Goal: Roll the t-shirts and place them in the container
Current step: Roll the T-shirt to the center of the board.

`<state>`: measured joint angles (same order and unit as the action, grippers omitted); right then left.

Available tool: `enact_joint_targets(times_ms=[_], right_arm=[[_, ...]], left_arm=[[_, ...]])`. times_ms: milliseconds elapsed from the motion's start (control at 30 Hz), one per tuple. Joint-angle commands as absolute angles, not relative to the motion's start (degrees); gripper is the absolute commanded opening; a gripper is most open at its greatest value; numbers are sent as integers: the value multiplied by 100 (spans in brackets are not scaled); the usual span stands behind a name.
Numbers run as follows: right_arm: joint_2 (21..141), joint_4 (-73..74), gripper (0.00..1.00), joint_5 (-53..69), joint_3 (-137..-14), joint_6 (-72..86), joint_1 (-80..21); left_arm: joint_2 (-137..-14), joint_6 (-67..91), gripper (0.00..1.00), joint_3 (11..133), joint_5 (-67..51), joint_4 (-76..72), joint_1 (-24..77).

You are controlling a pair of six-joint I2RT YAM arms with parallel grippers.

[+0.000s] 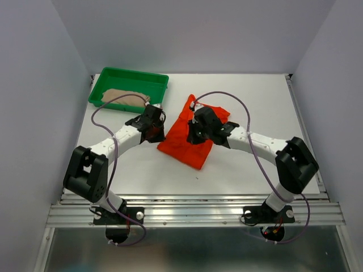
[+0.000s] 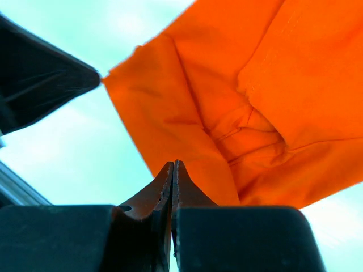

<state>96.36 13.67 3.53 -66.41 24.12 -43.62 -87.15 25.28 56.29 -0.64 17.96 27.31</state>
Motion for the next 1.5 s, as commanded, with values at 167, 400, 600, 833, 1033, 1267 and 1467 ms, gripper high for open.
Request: enact_joint_targets(times_ms=[167,400,600,833,1033,1267,1467], right_arm=[[8825,1371,2,88,-5854,2918,-4412],[8859,1205,1,-218,-5160,3076,-4412],[9413,1046,1,-703,-5062,2725,-4412],[9036,1133,1,-659,-5036,2462,-4412],[8482,1555,3,-930,-5544,2207,-4604],[8779,2276,19,-2090,-6476,1706,-5377],[9771,2540,56,-3304,-7180,1074,-6266]], left_arm=[[-8876,2514,0,6021,-562,1582,3050],[-9544,2610,0,6126,-352,1441,3050],[-9774,2610,0,5968,-141,1468,3041],[-9396,2628,0,5923,130,1608,3015],[-8835,2575,0,6354,421,2074,2989],[-8122,2426,0,6662,448,2513,2489],[-7480,2268,0,6574,220,2716,1637]])
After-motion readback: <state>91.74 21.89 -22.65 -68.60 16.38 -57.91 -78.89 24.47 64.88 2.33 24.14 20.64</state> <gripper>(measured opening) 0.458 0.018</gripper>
